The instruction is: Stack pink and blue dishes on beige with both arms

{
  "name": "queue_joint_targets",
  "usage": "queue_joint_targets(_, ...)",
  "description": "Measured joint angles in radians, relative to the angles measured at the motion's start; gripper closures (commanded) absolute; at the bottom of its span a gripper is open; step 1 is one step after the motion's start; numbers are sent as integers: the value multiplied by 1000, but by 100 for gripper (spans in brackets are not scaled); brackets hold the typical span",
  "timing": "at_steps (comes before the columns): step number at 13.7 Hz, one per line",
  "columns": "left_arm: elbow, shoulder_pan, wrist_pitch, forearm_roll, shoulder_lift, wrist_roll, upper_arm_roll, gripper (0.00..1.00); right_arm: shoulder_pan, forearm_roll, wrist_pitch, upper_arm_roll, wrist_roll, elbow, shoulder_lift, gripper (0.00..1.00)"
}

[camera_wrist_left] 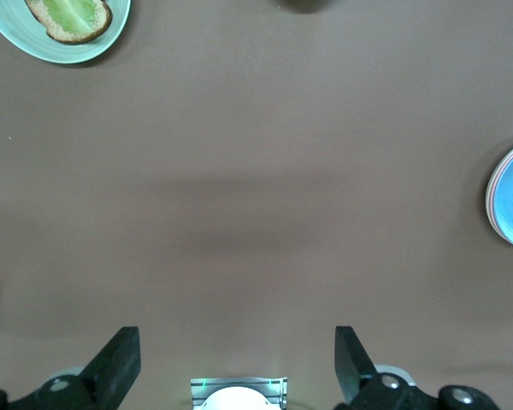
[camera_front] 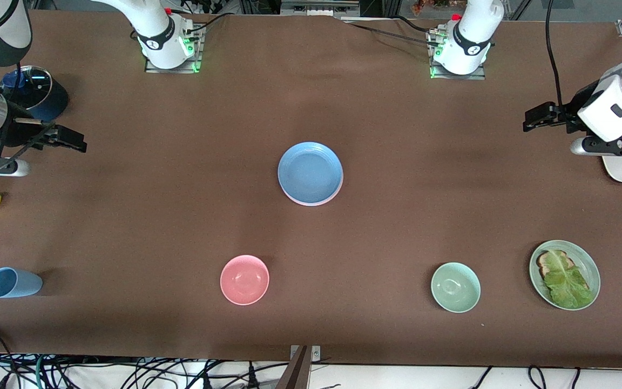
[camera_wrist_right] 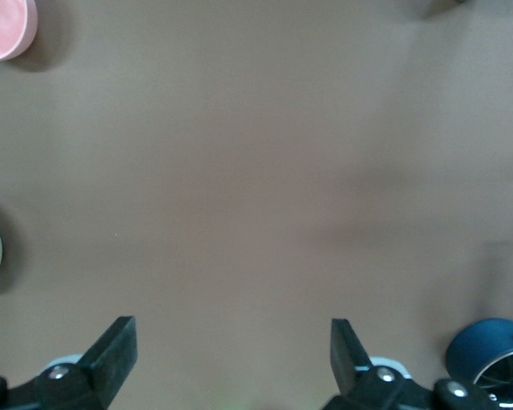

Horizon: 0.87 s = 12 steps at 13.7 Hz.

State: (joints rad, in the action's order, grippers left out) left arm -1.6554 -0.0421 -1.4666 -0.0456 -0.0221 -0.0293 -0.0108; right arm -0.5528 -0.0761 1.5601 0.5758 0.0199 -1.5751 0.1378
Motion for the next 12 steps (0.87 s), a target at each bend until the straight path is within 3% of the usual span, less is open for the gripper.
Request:
queue_joint_targets(5,0,0,0,0,0,0,0,0,0,20,-1,-2,-1,66,5,0)
queue_joint_targets(7,0,0,0,0,0,0,0,0,30,40,-35,-35,-1,84,2,0)
queue_joint_targets(8,0,0,0,0,0,0,0,0,86,43,-65,-91,-1,88,-5,0)
queue_joint_targets(11,0,0,0,0,0,0,0,0,349,54,-81,-336,-1,83,-43,0)
queue_joint_targets(12,0,0,0,0,0,0,0,0,392,56,-58,-371,-1,65,-63,0)
